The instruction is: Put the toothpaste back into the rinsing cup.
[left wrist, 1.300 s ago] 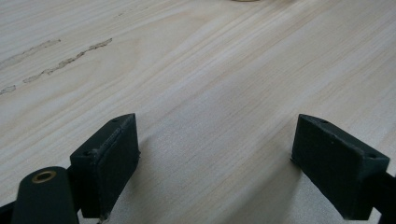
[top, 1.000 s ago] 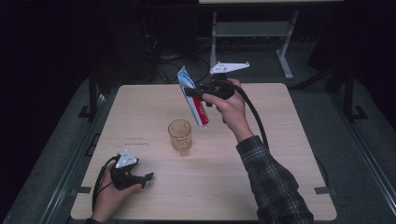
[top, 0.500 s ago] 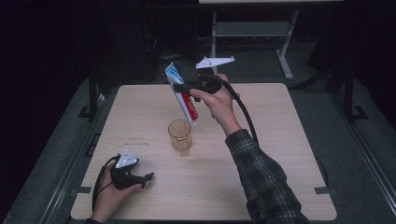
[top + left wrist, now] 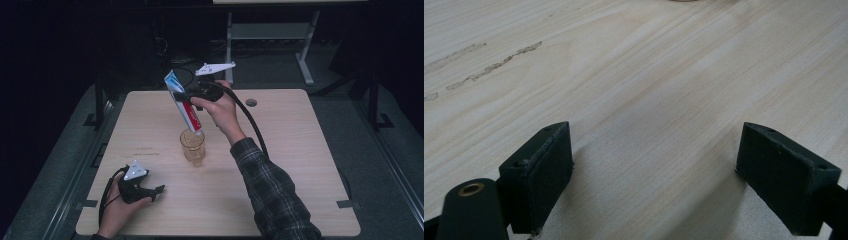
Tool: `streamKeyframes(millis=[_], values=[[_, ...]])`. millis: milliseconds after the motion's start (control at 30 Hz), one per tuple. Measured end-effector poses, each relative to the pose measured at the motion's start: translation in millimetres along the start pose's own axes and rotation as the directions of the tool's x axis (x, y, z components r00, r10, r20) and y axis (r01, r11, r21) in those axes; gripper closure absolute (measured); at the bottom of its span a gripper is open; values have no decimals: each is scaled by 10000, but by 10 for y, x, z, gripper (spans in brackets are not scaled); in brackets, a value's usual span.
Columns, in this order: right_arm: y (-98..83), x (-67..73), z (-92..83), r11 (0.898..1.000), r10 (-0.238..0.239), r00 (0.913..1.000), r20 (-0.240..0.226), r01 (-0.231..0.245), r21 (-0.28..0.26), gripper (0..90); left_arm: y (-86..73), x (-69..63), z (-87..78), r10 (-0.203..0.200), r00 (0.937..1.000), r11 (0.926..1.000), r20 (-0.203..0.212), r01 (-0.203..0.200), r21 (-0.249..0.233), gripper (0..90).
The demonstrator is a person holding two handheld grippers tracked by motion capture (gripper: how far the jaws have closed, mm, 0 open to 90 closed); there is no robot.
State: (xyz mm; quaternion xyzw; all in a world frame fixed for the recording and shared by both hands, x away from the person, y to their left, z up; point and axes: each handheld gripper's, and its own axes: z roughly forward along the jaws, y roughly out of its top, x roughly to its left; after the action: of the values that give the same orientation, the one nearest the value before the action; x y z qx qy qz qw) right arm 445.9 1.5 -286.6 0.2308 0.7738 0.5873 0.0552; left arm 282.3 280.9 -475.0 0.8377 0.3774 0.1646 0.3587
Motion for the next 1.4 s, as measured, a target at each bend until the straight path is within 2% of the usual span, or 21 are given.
streamKeyframes(millis=[600,1400], values=[[-265,-76,147,9987,270,9996,-111,-265,444,713,-1,-2,1,18,10000,10000,22,-18,-17,139],[-501,-78,220,9950,152,9998,-137,-138,990,708,0,0,-2,90,10000,10000,39,-90,20,139]])
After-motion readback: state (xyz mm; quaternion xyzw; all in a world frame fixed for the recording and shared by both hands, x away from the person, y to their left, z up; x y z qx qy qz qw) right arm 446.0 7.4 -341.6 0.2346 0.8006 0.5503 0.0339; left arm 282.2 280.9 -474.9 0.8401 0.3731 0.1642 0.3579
